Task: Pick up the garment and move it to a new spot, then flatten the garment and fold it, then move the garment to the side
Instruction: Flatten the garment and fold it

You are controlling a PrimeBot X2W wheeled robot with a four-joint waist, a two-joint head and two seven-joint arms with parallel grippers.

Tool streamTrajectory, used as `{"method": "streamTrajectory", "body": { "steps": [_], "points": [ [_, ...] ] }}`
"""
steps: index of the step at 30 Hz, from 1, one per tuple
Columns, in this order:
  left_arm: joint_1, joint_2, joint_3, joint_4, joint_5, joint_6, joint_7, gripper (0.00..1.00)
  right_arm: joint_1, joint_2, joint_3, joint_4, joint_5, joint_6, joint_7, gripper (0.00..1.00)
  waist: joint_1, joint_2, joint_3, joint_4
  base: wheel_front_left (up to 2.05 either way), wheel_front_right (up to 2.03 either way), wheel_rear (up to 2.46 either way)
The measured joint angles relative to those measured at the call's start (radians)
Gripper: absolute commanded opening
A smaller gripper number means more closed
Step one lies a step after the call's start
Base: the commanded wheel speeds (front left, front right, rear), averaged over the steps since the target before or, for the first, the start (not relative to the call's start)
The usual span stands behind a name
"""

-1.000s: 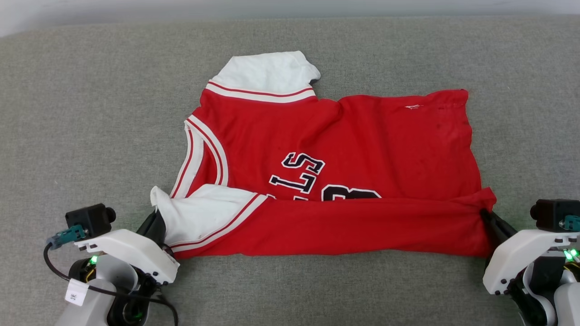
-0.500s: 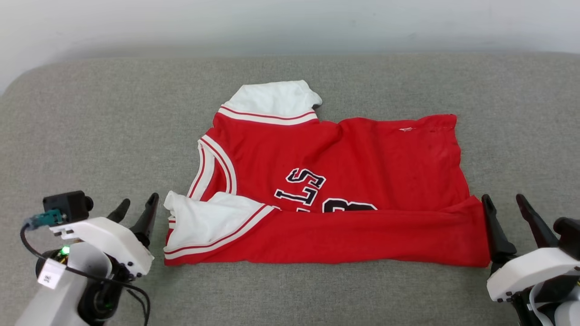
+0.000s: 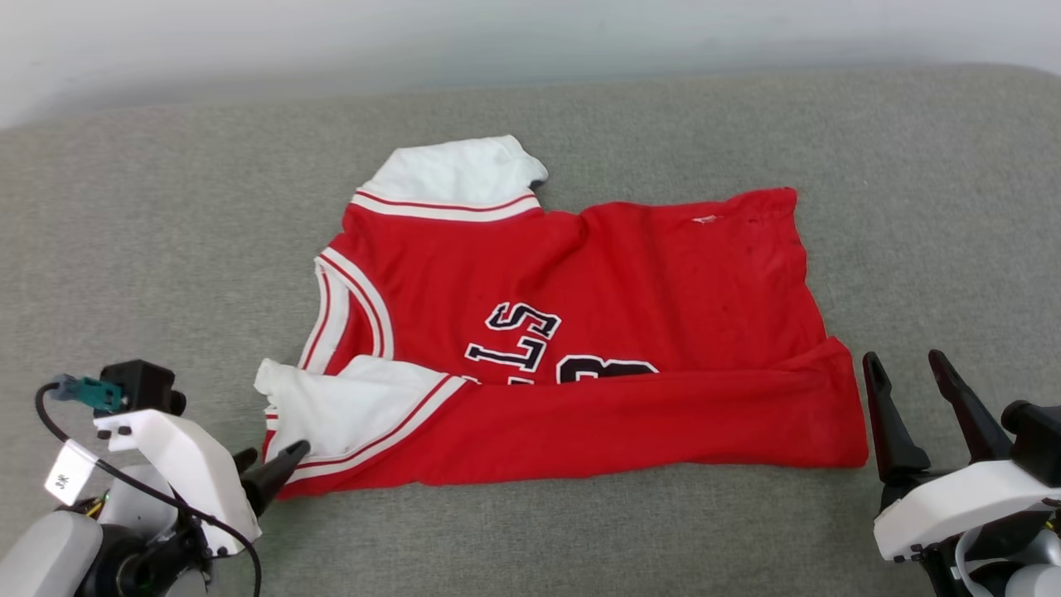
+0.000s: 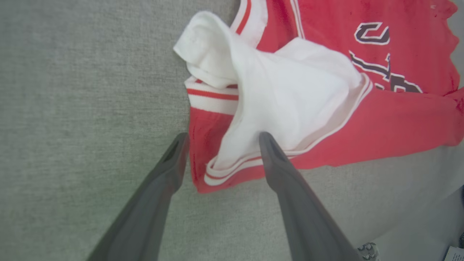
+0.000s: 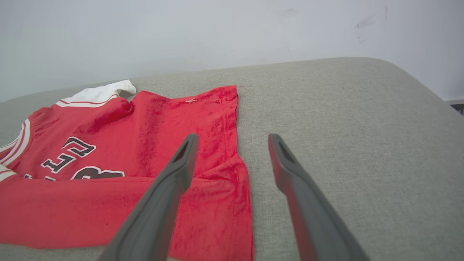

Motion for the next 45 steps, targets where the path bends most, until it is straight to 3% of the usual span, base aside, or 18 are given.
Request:
{"method": "streamTrajectory", "body": {
  "steps": [8, 9, 10, 11, 17, 21, 28, 40, 41, 43, 45],
  "points": [
    [0.009, -0.018, -0.022, 0.042, -0.040, 0.035, 0.070, 1.00, -0.014, 0.013, -0.001, 0.013, 0.031, 0.000, 0.002, 1.00, 0.0000, 0.0000, 0.061, -0.035, 0.00, 0.00, 0.00],
    [0.004, -0.024, -0.021, 0.053, -0.052, 0.035, 0.075, 0.73, -0.017, 0.013, -0.006, 0.015, 0.038, 0.000, 0.007, 1.00, -0.0002, 0.0001, 0.067, -0.038, 0.00, 0.00, 0.00],
    [0.001, -0.029, -0.022, 0.063, -0.056, 0.033, 0.080, 0.26, -0.018, 0.014, -0.008, 0.017, 0.044, 0.000, 0.010, 1.00, -0.0002, 0.0001, 0.070, -0.041, 0.00, 0.00, 0.00],
    [-0.004, -0.031, -0.023, 0.071, -0.057, 0.027, 0.082, 0.00, -0.018, 0.014, -0.014, 0.018, 0.052, 0.000, 0.012, 1.00, -0.0002, 0.0001, 0.073, -0.043, 0.00, 0.00, 0.00],
    [-0.020, -0.072, -0.034, 0.116, -0.044, -0.020, 0.028, 0.00, -0.017, -0.007, -0.070, 0.029, 0.105, 0.000, 0.092, 1.00, -0.0002, 0.0000, 0.061, -0.031, 0.00, 0.00, 0.00],
    [-0.021, -0.078, -0.040, 0.111, -0.013, -0.038, -0.021, 0.00, -0.018, -0.063, -0.095, 0.065, 0.151, 0.000, 0.227, 1.00, -0.0001, 0.0000, 0.038, -0.016, 0.00, 0.00, 0.00],
    [-0.020, -0.061, -0.036, 0.011, 0.036, -0.022, -0.067, 0.00, -0.033, -0.150, -0.046, 0.107, 0.208, 0.000, 0.499, 1.00, 0.0000, 0.0000, 0.010, 0.021, 0.00, 0.00, 0.00],
    [-0.016, -0.062, -0.036, -0.089, 0.069, 0.021, -0.095, 0.00, -0.165, -0.183, 0.114, 0.226, 0.261, -0.001, 0.603, 1.00, 0.0001, 0.0000, 0.080, 0.052, 0.00, 0.00, 0.00],
    [-0.016, -0.065, -0.037, -0.087, 0.069, 0.021, -0.097, 0.00, -0.169, -0.185, 0.122, 0.235, 0.266, -0.001, 0.607, 0.59, 0.0001, 0.0000, 0.083, 0.053, 0.00, 0.00, 0.00],
    [-0.012, -0.070, -0.042, -0.080, 0.069, 0.021, -0.099, 0.00, -0.177, -0.188, 0.130, 0.247, 0.273, -0.002, 0.608, 0.00, 0.0001, 0.0000, 0.085, 0.055, 0.00, 0.00, 0.00],
    [-0.008, -0.073, -0.042, -0.074, 0.069, 0.021, -0.105, 0.00, -0.185, -0.190, 0.133, 0.256, 0.281, -0.002, 0.606, 0.00, 0.0000, 0.0000, 0.083, 0.055, 0.00, 0.00, 0.00]
  ]
}}
